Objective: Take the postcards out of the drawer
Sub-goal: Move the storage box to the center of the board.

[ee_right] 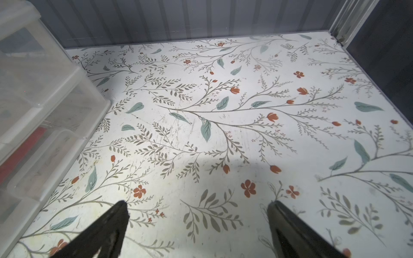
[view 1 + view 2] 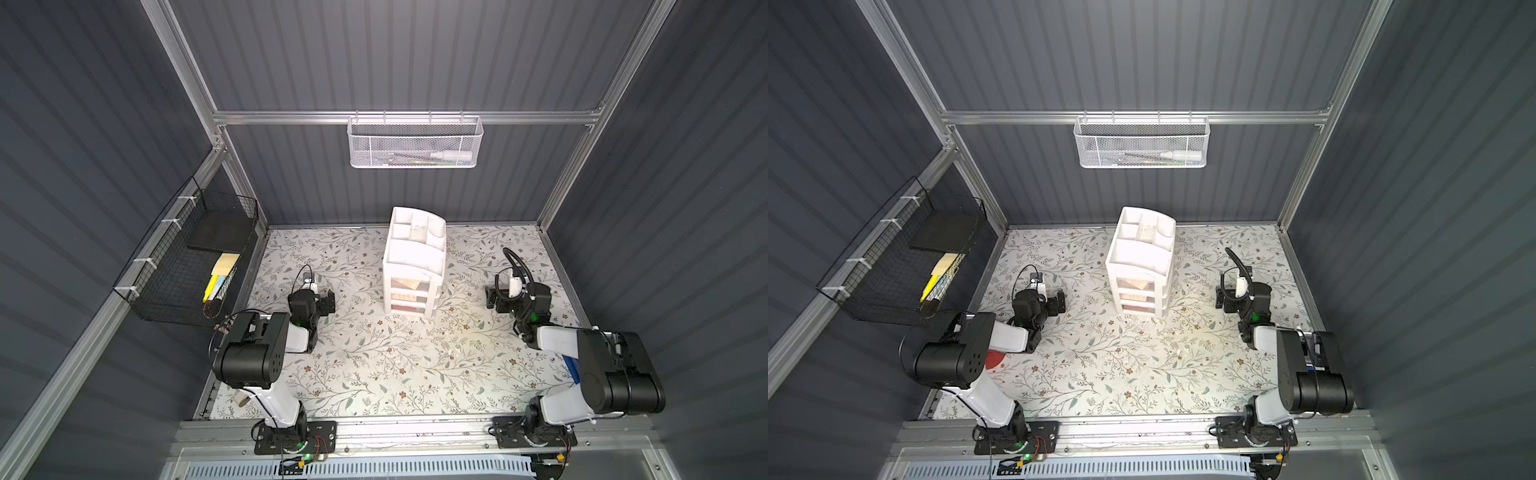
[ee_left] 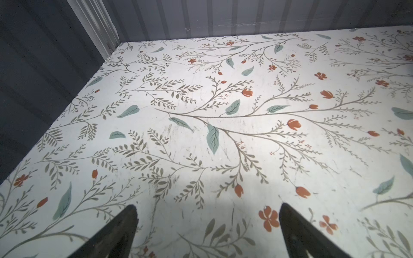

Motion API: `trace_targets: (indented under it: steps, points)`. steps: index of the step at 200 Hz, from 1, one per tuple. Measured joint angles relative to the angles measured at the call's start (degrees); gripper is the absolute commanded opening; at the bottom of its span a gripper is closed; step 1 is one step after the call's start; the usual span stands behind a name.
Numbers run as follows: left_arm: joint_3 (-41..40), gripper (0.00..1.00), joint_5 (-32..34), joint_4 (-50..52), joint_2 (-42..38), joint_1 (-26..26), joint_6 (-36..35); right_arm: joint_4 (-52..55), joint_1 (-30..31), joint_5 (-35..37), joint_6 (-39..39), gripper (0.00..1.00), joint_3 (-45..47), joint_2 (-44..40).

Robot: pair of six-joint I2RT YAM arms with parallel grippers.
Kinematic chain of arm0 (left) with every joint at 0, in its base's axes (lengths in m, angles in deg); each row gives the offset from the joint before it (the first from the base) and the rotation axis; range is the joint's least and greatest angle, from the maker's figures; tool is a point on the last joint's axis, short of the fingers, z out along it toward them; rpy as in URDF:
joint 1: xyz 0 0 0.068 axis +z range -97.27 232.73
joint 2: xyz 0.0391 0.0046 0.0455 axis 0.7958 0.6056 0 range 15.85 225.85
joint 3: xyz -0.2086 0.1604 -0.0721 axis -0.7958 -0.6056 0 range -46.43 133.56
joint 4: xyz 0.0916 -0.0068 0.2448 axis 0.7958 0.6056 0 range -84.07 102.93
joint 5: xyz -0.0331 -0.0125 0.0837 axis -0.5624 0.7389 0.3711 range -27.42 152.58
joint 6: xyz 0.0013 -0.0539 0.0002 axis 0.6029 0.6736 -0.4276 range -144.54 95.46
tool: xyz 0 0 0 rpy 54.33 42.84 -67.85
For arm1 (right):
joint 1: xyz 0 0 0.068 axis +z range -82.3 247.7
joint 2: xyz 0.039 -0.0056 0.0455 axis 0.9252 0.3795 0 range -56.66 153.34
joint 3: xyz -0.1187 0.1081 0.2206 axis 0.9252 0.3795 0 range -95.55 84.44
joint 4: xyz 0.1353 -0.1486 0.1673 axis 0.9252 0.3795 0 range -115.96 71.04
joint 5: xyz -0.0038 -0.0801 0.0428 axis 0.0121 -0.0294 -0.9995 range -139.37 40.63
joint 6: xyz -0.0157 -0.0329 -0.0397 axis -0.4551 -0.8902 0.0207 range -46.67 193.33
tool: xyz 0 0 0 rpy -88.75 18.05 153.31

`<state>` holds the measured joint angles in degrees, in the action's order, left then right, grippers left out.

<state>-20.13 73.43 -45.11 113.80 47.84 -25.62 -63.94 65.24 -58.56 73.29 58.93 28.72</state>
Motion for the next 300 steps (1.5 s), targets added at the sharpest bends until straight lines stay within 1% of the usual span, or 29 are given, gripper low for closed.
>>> trace_targets:
  steps: [136,160,184,207,263,282,300]
  points:
    - [0.0,1.0,0.0,0.0,0.0,0.0,0.0,0.0,0.1,1.4,0.0,0.99,0.0,0.0]
    - [0.0,1.0,-0.9,0.0,0.0,0.0,-0.1,0.0,0.2,1.9,0.0,0.99,0.0,0.0]
    - [-0.1,1.0,-3.5,-0.5,0.0,0.1,-0.8,0.0,0.3,2.2,0.0,0.99,0.0,0.0]
    - [-0.2,1.0,-5.2,-0.9,0.0,0.1,-1.4,0.0,0.4,3.9,0.5,0.99,0.0,0.0]
    - [-0.2,1.0,-4.9,-0.6,0.0,0.5,-1.3,-0.1,0.7,10.6,3.5,0.99,0.0,0.0]
    - [-0.2,1.0,-4.9,-0.5,0.0,0.6,-1.3,-0.1,0.7,11.4,4.1,0.99,0.0,0.0]
    - [-0.2,1.0,-4.7,-0.3,0.0,0.6,-1.3,0.3,0.8,10.3,3.6,0.99,-0.1,0.0]
